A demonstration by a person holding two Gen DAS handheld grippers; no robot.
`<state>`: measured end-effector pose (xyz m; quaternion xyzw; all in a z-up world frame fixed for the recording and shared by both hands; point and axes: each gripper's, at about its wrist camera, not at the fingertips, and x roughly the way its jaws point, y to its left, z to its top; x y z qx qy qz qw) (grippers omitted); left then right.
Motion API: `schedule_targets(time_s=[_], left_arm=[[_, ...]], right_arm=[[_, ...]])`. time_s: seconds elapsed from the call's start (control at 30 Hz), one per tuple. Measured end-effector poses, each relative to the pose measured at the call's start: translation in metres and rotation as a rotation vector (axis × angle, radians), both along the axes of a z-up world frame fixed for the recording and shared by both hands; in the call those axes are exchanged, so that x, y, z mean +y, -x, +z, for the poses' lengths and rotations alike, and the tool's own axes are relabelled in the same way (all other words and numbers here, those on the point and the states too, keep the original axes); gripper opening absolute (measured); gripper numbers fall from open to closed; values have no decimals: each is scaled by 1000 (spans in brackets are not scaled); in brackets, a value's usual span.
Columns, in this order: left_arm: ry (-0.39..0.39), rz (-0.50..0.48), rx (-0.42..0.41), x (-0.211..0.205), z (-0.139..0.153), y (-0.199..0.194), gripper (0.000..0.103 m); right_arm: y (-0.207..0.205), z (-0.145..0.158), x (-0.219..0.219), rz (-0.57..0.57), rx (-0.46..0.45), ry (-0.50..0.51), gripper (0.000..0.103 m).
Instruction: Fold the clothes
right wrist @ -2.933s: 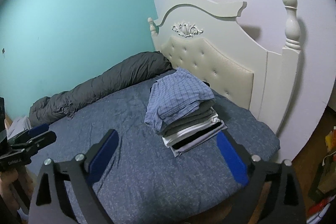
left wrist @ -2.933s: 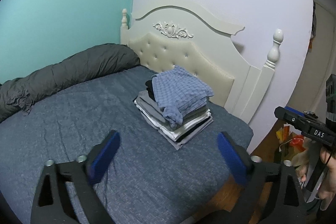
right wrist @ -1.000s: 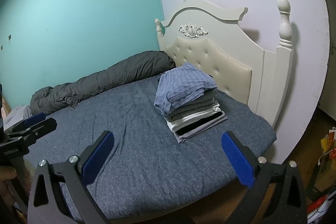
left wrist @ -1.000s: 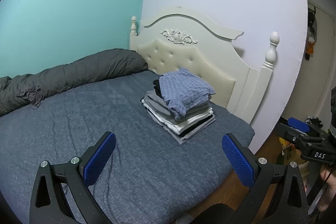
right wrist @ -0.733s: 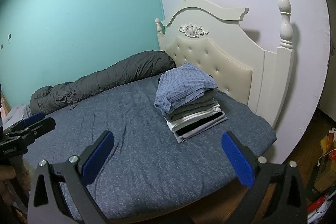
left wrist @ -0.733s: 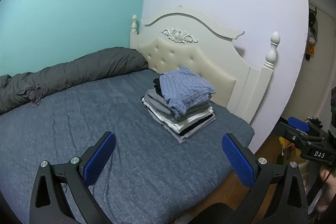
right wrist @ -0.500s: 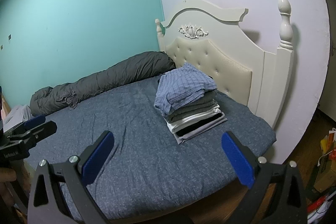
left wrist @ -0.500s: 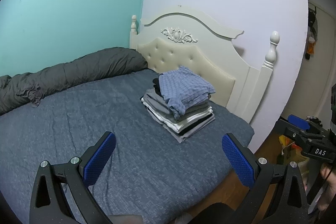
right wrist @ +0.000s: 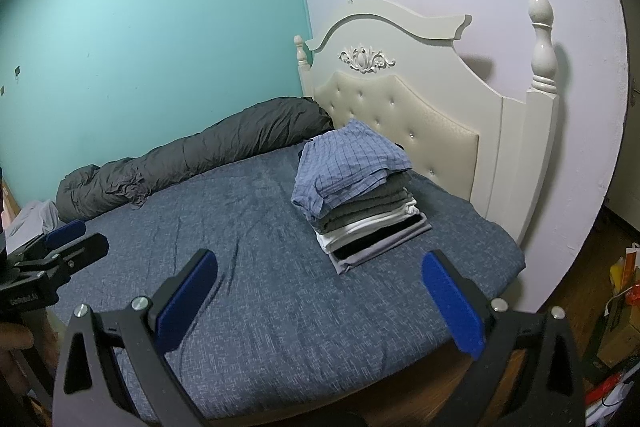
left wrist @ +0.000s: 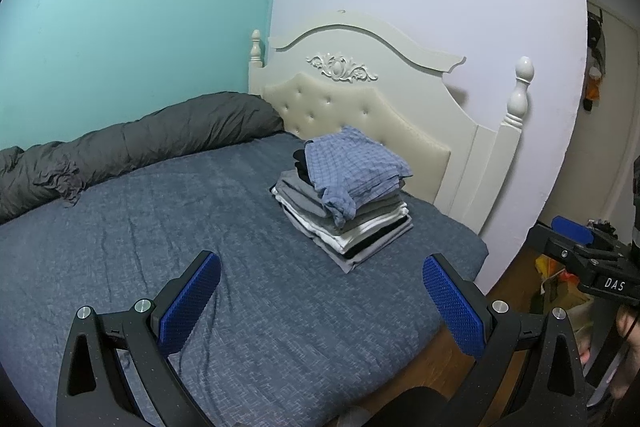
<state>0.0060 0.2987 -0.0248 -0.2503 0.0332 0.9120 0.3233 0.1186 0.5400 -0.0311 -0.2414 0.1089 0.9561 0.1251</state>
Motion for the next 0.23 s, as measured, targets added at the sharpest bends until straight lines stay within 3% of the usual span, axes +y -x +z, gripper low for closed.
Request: schedule_targets(time_s=[0.23], left_arm=[[-2, -7, -4, -1, -1, 2, 103]], right_arm=[[0, -2, 3, -5, -1, 3, 103]])
